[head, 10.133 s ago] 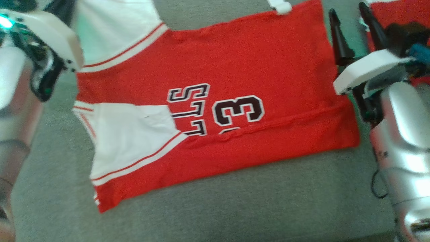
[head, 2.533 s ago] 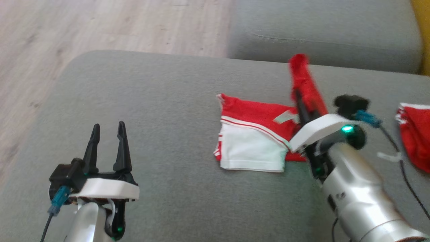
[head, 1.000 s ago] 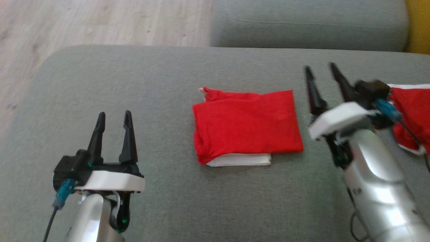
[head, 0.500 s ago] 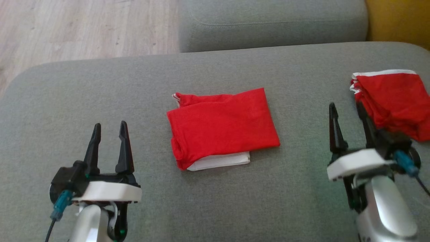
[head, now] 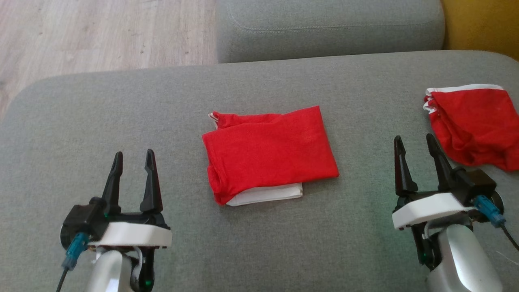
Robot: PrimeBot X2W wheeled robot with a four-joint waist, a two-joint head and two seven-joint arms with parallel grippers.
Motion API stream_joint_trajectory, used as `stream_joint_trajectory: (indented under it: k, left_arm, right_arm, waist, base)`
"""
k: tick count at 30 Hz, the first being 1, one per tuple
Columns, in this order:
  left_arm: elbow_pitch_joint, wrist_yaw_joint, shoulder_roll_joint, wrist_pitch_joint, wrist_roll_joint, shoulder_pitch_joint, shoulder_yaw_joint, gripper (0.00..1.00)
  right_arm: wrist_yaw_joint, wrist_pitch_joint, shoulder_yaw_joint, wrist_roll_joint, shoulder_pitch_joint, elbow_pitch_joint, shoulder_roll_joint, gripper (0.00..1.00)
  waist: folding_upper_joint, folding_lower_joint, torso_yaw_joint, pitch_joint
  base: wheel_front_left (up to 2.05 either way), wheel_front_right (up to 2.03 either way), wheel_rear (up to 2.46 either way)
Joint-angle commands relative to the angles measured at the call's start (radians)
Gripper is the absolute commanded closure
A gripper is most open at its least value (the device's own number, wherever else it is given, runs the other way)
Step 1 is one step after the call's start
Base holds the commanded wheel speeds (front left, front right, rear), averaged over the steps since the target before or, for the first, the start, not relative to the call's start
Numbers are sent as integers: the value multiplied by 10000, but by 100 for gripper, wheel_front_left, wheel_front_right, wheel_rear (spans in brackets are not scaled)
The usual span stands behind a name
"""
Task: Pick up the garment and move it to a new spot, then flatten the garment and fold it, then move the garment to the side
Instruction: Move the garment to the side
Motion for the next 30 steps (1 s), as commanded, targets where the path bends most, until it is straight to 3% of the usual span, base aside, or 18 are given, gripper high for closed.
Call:
stream_joint_trajectory:
  k: [1, 8, 14, 30]
  left_arm:
    - [-347, 14, 45, -80, 63, -257, 304, 0]
    - [-359, 14, 44, -80, 8, -337, 186, 0]
    - [-243, 14, 44, -80, -24, -542, -7, 0]
    - [191, 14, 43, -80, -223, -1287, -816, 0]
  right_arm:
    - [21, -108, 244, 50, -255, -360, 30, 0]
    - [21, -108, 258, 5, -368, -276, 31, 0]
    - [21, -108, 731, 40, -942, 640, 31, 0]
    - [21, 788, 2063, 1682, -3807, 5600, 31, 0]
  waist:
    - [0, 0, 37, -10]
    - [0, 0, 231, 143]
    - [0, 0, 485, 495]
    - [0, 0, 1879, 1395]
  base:
    - [0, 0, 0]
    - [0, 0, 0]
    - [0, 0, 0]
    - [0, 0, 0]
